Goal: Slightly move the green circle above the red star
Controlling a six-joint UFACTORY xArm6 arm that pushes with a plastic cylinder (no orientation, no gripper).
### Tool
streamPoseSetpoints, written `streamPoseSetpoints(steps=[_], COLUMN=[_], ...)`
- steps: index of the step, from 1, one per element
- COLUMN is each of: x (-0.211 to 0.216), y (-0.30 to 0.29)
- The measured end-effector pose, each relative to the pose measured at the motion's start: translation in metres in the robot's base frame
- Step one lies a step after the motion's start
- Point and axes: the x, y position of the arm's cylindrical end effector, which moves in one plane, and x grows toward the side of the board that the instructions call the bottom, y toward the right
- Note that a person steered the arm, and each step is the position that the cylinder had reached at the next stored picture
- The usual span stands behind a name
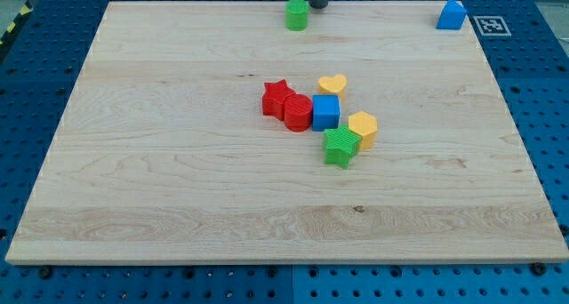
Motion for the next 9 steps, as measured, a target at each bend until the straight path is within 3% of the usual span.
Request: streamPoseSetpoints(steps=[4, 6, 9], x=[0.003, 0.039, 0.046], y=[-0.025, -0.025, -0.034])
